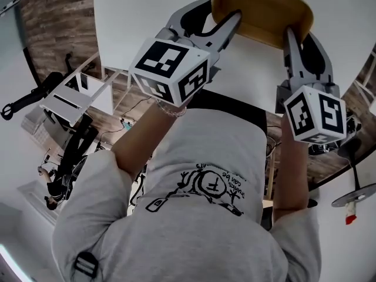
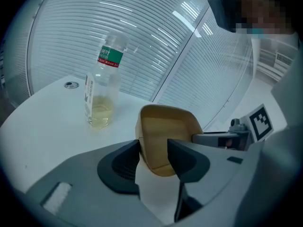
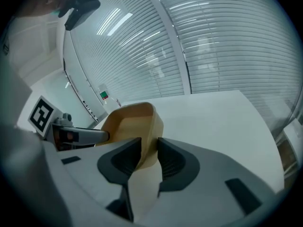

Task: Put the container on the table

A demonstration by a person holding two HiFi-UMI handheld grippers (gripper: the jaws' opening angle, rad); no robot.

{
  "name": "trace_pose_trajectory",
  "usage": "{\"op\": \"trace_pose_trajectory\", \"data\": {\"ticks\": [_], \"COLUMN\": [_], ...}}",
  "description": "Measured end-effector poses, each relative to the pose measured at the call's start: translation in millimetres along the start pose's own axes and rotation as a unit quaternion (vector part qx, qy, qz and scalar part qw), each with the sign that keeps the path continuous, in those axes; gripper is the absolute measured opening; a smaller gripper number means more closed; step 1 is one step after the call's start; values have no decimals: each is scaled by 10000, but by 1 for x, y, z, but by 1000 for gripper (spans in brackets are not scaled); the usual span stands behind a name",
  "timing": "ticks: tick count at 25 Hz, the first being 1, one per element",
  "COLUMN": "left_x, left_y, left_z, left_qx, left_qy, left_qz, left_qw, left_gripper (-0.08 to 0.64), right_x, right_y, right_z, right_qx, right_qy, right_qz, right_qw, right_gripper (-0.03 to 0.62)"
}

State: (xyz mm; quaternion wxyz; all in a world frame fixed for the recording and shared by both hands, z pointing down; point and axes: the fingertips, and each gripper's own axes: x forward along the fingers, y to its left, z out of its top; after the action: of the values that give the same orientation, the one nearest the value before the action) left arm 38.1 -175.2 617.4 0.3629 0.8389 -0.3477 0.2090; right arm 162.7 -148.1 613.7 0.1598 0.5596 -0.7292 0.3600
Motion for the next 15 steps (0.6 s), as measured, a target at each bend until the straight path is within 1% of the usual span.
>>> {"op": "trace_pose_trajectory", "data": {"ticks": [9,15], "left_x": [14,27], "left_y": [22,23], "left_z": [-11,-19], "left_qx": [329,319], "left_qy": [246,443], "left_qz": [128,139], "left_qw": [9991,9984], "left_gripper": [178,178], "right_x": [30,41], "right_y": [-5,-17], "right_z": [-23,-32], "right_qx": [127,181], "right_qy": [269,390], "right_qz": [-19,-99], "right_qw": [9996,9990], "right_gripper": [98,98]}}
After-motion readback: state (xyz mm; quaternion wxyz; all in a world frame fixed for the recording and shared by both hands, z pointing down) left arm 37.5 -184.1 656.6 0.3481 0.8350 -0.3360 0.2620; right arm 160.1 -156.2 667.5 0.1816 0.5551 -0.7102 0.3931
